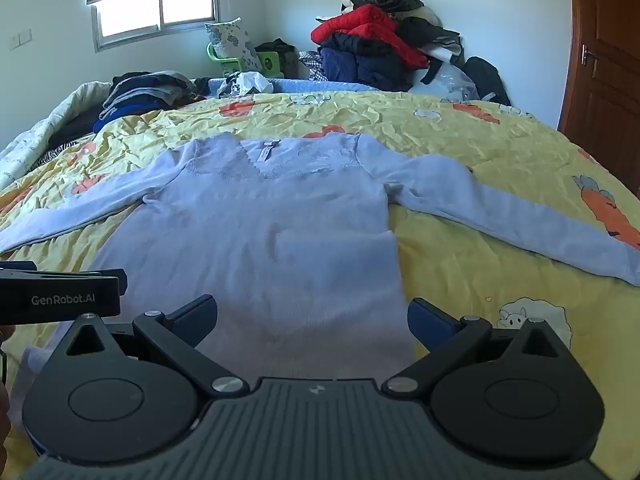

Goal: Fold small clothes

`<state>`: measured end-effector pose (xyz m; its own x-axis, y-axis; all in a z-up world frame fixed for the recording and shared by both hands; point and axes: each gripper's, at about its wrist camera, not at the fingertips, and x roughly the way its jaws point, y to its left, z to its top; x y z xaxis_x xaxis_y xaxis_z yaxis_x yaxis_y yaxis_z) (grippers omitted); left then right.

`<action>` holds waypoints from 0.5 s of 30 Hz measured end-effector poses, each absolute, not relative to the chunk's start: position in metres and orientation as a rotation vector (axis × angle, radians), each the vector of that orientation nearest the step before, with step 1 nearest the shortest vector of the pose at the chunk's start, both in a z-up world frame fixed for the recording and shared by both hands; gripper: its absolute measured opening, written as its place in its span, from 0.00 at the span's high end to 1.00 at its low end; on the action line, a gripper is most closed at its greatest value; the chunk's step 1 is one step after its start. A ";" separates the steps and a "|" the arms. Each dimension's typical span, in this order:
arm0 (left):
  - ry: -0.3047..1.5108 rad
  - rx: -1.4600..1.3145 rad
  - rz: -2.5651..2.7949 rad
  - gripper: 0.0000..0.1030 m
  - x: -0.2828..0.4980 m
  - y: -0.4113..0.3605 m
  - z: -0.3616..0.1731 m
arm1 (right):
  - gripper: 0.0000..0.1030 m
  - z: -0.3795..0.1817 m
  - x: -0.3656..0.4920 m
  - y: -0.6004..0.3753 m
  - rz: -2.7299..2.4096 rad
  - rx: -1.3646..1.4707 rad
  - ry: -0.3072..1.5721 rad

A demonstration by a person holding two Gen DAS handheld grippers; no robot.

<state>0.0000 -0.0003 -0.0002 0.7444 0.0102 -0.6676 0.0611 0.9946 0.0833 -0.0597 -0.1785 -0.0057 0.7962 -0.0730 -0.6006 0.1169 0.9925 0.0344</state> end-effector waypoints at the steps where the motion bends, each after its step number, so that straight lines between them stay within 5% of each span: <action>1: 0.729 0.101 -0.026 0.00 0.000 0.000 0.000 | 0.01 -0.006 -0.060 -0.179 -0.102 0.070 0.646; 15: 0.722 0.098 -0.002 0.00 -0.003 -0.008 -0.001 | 0.01 -0.010 -0.061 -0.183 -0.097 0.081 0.650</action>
